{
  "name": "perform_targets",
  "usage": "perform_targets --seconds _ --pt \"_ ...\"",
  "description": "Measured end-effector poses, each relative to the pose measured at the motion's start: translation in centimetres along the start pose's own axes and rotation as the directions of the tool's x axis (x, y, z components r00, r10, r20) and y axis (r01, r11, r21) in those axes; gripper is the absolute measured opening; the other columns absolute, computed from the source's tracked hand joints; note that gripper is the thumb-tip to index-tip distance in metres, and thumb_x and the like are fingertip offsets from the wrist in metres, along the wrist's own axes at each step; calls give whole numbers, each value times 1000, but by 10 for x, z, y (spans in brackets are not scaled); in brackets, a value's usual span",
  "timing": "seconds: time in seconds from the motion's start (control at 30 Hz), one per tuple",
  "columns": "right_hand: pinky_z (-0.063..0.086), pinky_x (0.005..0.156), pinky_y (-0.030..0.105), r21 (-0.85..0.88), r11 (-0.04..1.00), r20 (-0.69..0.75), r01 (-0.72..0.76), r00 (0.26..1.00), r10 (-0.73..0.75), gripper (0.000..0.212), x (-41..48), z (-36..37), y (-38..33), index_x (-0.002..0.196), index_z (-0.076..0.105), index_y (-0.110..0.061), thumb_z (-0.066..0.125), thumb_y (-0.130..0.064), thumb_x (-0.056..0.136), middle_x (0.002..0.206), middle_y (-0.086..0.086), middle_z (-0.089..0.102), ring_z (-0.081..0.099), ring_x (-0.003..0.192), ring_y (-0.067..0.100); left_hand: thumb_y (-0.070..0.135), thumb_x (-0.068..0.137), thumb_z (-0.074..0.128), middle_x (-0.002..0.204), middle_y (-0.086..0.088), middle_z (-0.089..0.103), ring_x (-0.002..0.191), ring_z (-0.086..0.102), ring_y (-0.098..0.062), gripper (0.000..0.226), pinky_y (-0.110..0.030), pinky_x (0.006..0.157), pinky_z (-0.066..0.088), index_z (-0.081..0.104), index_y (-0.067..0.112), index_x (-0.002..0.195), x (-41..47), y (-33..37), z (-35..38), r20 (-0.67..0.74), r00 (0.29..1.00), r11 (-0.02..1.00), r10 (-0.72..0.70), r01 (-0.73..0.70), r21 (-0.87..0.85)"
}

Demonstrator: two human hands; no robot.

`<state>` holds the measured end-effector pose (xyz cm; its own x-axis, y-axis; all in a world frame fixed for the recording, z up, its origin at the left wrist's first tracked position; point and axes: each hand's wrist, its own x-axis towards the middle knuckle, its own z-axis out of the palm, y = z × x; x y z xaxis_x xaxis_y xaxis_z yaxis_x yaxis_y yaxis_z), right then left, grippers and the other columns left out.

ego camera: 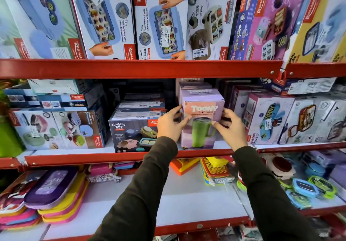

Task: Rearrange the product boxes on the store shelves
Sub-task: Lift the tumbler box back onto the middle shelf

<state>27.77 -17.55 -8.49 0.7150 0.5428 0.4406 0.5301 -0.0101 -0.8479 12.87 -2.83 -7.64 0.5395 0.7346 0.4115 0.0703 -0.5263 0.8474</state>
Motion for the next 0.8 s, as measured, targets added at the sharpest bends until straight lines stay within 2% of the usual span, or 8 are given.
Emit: perform_targets --seconds 0.1,0.23,0.37,0.5,0.57,0.67,0.73,0.8 --pt "50 100 35 -3 1000 -17 -24 1000 24 57 2 5 3 144 51 -8 71 -3 91 123 -3 59 61 108 18 34 89 77 126 -9 74 118 69 -21 60 -43 105 56 57 19 143 5 -1 4 4 1000 999 -3 3 34" --pt "50 101 34 -47 998 -46 -35 998 33 58 9 10 10 146 51 -8 72 -11 92 140 8 62 64 117 24 33 91 75 125 -10 74 117 69 -24 56 -44 104 56 57 19 142 13 0 7 -2 1000 997 -6 6 83" --pt "48 101 31 -64 997 -76 -38 997 33 57 12 16 14 146 51 -7 71 -11 93 142 14 61 64 122 31 31 92 73 126 -12 74 118 69 -27 55 -44 103 56 56 20 143 18 -1 9 12 1000 992 -16 14 124" --pt "45 98 27 -103 992 -105 -68 993 57 57 13 24 16 148 48 -8 68 -14 96 144 16 59 64 121 31 27 92 73 125 -13 74 119 69 -26 54 -36 105 53 57 18 142 20 -2 10 5 1000 988 -18 17 153" --pt "48 100 30 -119 990 -114 -81 991 67 56 15 26 17 149 47 -9 66 -15 97 142 15 61 65 119 32 26 92 73 125 -14 74 119 69 -27 53 -36 104 54 57 17 142 20 -2 10 15 1000 987 -21 19 160" --pt "51 107 44 -155 984 -122 -89 990 71 55 17 28 18 148 47 -11 66 -18 97 140 15 62 64 122 33 25 93 71 125 -16 73 117 70 -30 52 -42 103 56 56 15 142 21 0 10 25 999 985 -20 16 170" --pt "48 111 50 -171 981 -127 -94 989 73 56 16 29 18 148 46 -12 66 -18 96 143 15 60 59 129 35 25 94 70 124 -17 73 113 71 -32 51 -44 101 58 55 16 142 20 1 11 27 1000 982 -14 9 189" --pt "44 115 51 -167 982 -133 -91 989 69 57 12 30 15 150 43 -12 65 -16 97 148 15 56 54 136 34 24 94 70 122 -17 73 108 72 -34 51 -47 98 59 53 19 141 18 0 12 21 1000 982 -1 -3 189"
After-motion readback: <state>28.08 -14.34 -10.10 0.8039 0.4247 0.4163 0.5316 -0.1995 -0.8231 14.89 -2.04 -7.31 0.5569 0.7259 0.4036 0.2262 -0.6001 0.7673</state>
